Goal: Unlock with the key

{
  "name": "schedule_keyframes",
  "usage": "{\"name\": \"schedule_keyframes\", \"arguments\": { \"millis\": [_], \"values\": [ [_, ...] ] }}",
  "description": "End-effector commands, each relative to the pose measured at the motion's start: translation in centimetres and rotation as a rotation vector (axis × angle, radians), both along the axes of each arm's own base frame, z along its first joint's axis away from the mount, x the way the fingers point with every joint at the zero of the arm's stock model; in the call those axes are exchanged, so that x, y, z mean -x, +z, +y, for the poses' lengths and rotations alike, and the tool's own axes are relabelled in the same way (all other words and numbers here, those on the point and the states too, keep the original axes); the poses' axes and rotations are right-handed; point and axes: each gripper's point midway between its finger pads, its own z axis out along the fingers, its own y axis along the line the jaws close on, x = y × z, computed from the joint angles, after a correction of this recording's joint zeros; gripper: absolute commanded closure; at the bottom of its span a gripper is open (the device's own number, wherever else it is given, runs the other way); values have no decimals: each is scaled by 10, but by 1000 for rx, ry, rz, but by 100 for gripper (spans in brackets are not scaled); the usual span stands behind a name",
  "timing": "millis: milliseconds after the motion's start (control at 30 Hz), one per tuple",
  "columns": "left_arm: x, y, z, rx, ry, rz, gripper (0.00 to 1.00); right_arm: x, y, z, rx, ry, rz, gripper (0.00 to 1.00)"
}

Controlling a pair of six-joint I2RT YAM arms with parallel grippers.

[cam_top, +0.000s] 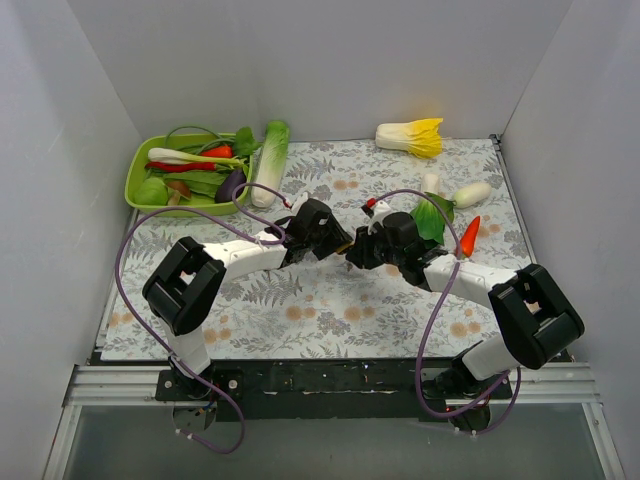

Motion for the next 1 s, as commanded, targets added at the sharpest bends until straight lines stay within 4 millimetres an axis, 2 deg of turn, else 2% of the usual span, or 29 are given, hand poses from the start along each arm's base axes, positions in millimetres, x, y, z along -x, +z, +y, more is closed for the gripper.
{"name": "schedule_keyframes", "arguments": {
  "millis": [0,467,567,700,967],
  "values": [
    [2,59,-11,109,-31,-98,100,-14,3,-7,-13,-39,-36,71],
    [3,63,-16,117,-33,-108,100,-11,-6,-6,-15,-26,-8,80],
    [4,62,-16,117,-40,-107,100,-12,-6,-7,-26,-25,-10,86],
    [9,60,-16,119,-59,-102,100,-11,-4,-7,-52,-20,-5,99],
    [16,69,-25,176,-128,-154,100,-11,4,-11,-118,-28,-13,99]
  ]
}}
